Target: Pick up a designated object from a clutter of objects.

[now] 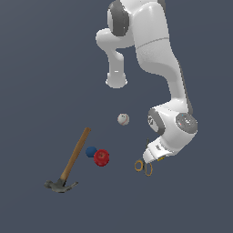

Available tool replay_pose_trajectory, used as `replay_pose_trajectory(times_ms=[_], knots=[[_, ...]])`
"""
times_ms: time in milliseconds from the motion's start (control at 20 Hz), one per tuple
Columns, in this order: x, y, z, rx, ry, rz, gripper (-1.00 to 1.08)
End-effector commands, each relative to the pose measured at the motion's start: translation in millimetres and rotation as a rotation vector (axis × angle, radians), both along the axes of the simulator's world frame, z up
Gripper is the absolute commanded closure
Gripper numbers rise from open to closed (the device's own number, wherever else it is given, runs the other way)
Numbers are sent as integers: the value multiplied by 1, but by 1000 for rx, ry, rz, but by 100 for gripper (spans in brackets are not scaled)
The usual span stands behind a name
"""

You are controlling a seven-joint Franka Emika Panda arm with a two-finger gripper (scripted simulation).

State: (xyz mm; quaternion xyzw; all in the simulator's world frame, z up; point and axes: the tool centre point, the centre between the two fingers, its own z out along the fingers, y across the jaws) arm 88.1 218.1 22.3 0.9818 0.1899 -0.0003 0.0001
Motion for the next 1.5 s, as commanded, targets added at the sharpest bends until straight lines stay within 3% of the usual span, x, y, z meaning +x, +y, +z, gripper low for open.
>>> replay_pose_trajectory(times_ms=[0, 750, 1450], knots=[[0, 0, 0, 0, 0, 0, 108], [-8, -1, 15, 0, -1, 0, 108], [-55, -6, 101, -2, -1, 0, 108]])
